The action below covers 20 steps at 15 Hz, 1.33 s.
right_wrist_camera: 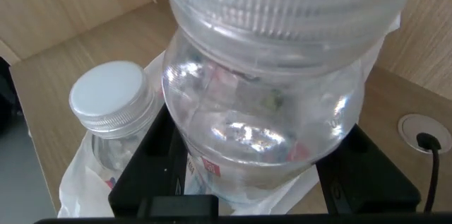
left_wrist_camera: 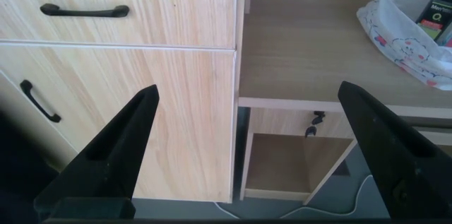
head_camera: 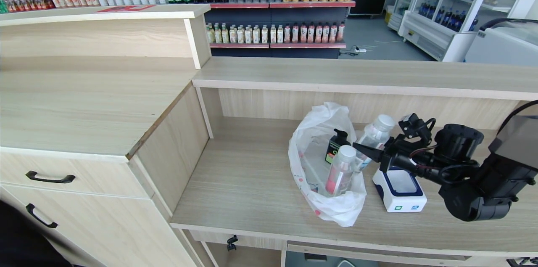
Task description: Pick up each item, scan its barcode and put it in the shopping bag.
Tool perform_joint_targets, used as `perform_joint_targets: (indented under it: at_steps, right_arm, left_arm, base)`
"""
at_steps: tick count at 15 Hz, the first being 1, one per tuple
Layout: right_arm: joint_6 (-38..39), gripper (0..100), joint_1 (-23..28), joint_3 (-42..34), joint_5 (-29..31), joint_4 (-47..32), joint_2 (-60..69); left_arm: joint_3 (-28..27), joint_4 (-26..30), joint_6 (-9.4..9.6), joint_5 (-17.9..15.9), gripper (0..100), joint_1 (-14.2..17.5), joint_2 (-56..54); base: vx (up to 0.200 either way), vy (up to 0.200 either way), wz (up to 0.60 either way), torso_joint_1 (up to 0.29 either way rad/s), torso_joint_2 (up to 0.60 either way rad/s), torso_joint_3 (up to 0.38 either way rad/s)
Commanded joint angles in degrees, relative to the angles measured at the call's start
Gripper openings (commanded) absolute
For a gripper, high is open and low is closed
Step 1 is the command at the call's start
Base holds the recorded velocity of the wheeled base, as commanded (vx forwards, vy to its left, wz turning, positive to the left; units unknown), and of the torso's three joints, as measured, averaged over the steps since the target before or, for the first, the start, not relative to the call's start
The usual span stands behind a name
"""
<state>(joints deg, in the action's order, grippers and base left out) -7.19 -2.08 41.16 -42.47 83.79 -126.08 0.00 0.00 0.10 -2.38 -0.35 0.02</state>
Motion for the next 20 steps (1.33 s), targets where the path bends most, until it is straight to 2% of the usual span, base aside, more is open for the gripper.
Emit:
perform_joint_targets:
  at_steps: [1,8,20]
  right_arm:
    - [-0.01,0,-0.64,0.94,-0.07,0.76,-2.33]
    - [-0.81,0,-0.73,0.94,-0.07,4.54,-6.73]
    - [-3.27,0,-0.73,1.47,-0.07,4.98,-9.8]
  left_arm:
    - [0.0,0.0,-0.01,0.0,100,0.0,0.06]
    - [0.0,0.0,-0.01,0.0,100,0.0,0.06]
    - [0.0,0.0,-0.01,0.0,100,0.0,0.06]
  base:
    - [0.0,0.0,0.0,0.0,0.0,0.0]
    - [0.0,0.0,0.0,0.0,0.0,0.0]
    - [0.0,0.0,0.0,0.0,0.0,0.0]
